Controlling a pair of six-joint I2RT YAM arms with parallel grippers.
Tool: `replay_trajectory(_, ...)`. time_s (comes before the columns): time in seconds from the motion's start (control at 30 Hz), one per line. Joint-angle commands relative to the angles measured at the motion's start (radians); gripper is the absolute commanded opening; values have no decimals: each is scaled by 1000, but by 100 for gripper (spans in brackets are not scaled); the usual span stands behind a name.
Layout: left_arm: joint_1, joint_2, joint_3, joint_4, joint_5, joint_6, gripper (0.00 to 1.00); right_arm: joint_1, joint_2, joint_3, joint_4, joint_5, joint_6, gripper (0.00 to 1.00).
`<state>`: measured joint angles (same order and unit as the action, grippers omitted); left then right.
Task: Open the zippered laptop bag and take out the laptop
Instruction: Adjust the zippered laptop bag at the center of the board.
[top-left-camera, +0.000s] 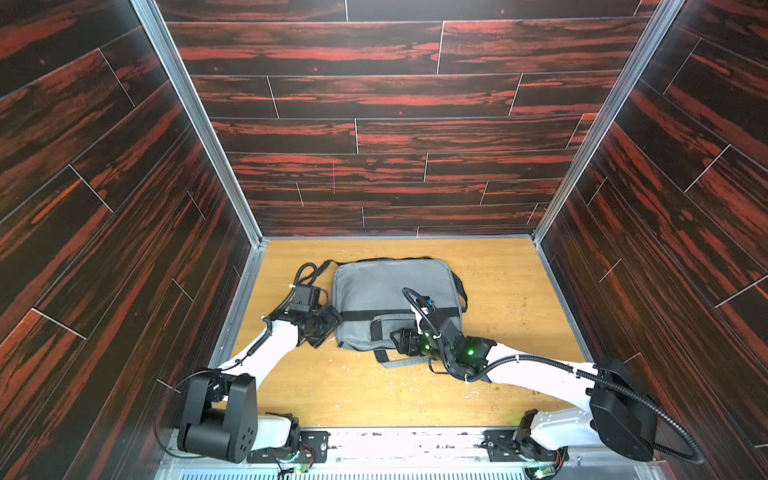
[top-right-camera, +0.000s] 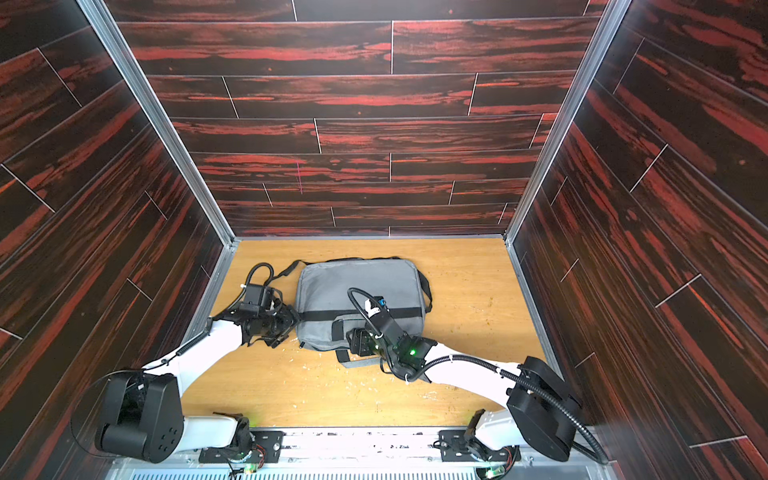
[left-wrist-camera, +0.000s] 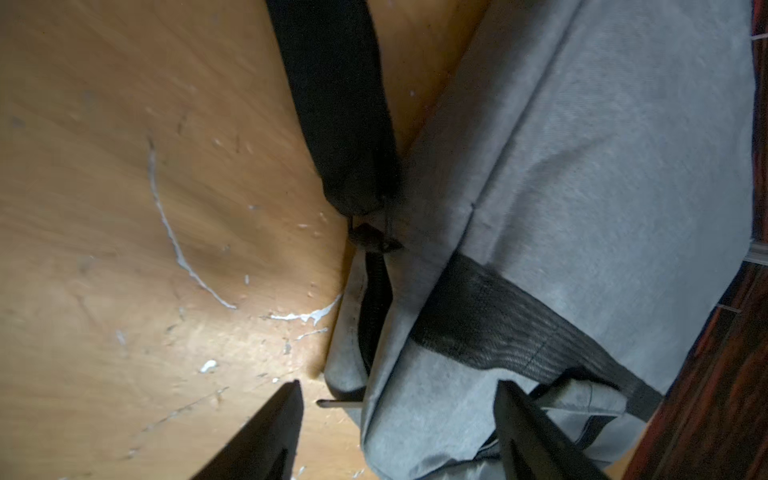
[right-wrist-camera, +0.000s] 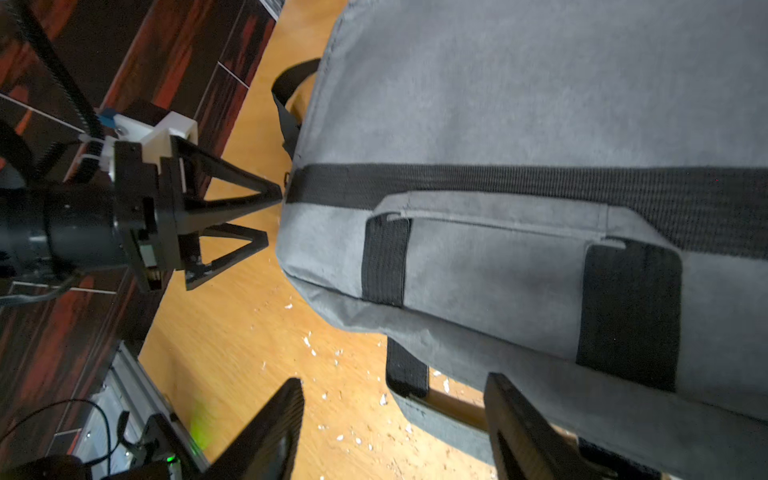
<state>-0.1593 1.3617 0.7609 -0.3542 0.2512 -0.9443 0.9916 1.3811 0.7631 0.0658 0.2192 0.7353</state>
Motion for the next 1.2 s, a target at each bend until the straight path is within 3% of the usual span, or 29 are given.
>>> replay_trajectory(0.0,-3,-6,-38,112,31,-92,72,1,-35,-5,18,-14,-15,72)
replay_trajectory(0.57,-10,30,-42,159,81,-110,1,5,13,21,51,-86,31,72)
replay_trajectory(0.97,-18,-35,5,90,89,-135,0,73,98,77,128,-119,242,72)
replay_trajectory(1.17,-40,-46,62,40,88,-168,0,143,209,131,216,-116,379,66)
